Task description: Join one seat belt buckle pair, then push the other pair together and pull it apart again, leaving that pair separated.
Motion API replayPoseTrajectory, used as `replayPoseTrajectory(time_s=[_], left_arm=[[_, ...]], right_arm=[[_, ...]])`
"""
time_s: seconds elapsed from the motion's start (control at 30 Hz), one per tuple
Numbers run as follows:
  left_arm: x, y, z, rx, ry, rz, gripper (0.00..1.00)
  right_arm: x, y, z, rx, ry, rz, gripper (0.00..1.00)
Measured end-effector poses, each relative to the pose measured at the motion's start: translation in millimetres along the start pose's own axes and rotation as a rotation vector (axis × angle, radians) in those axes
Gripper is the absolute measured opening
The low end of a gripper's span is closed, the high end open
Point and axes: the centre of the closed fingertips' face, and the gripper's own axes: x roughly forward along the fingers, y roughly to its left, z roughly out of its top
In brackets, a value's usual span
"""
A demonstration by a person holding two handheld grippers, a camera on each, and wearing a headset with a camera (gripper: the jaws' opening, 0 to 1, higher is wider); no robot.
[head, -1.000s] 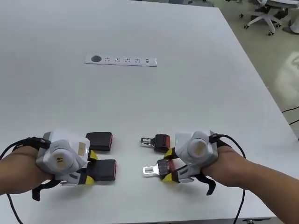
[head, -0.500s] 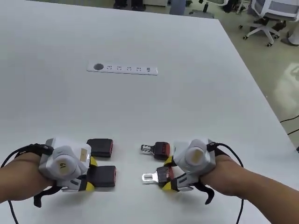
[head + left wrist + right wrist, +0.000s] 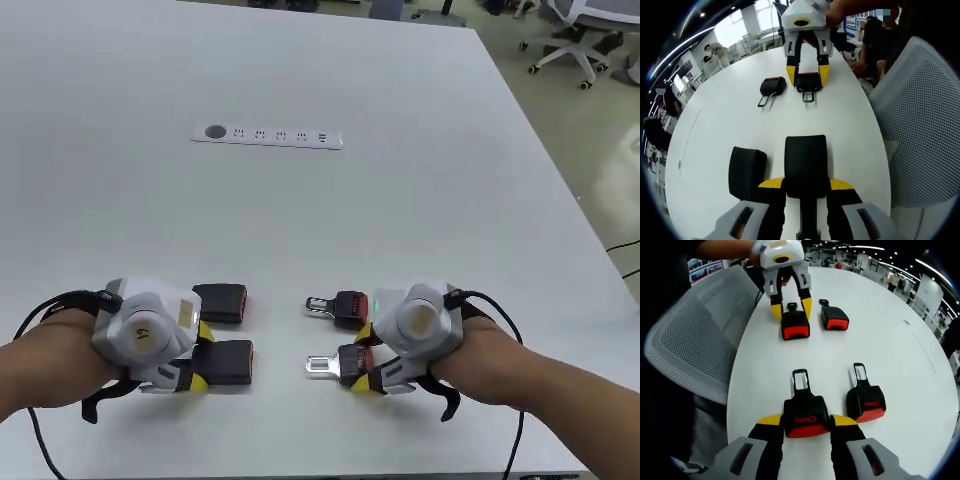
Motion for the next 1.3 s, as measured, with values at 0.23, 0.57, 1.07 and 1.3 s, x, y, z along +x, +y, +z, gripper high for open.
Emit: replayPoseTrajectory(time_s=[0.23, 0.57, 1.07, 1.3], left_arm=[[0.1, -0.1, 0.1, -0.001, 0.003, -0.003, 0.32], [-0.3, -0.6, 0.8, -0.012, 0.011, -0.007, 0.32], [-0.7, -1.0, 0.7, -0.012, 0.020, -0.006, 0.32], [-0.8, -1.3, 1.9, 0.005, 0.020, -0.014, 0.32]], right_arm=[[6.9, 1.9, 13.3, 0.007, -0.017, -0.022, 0.33], [23.6, 7.7, 38.9, 0.041, -0.049, -0.042, 0.33], [39.9, 12.8, 64.0, 0.025, -0.054, -0.056, 0.32], [44.9, 15.8, 74.8, -0.014, -0.076, -0.037, 0.32]])
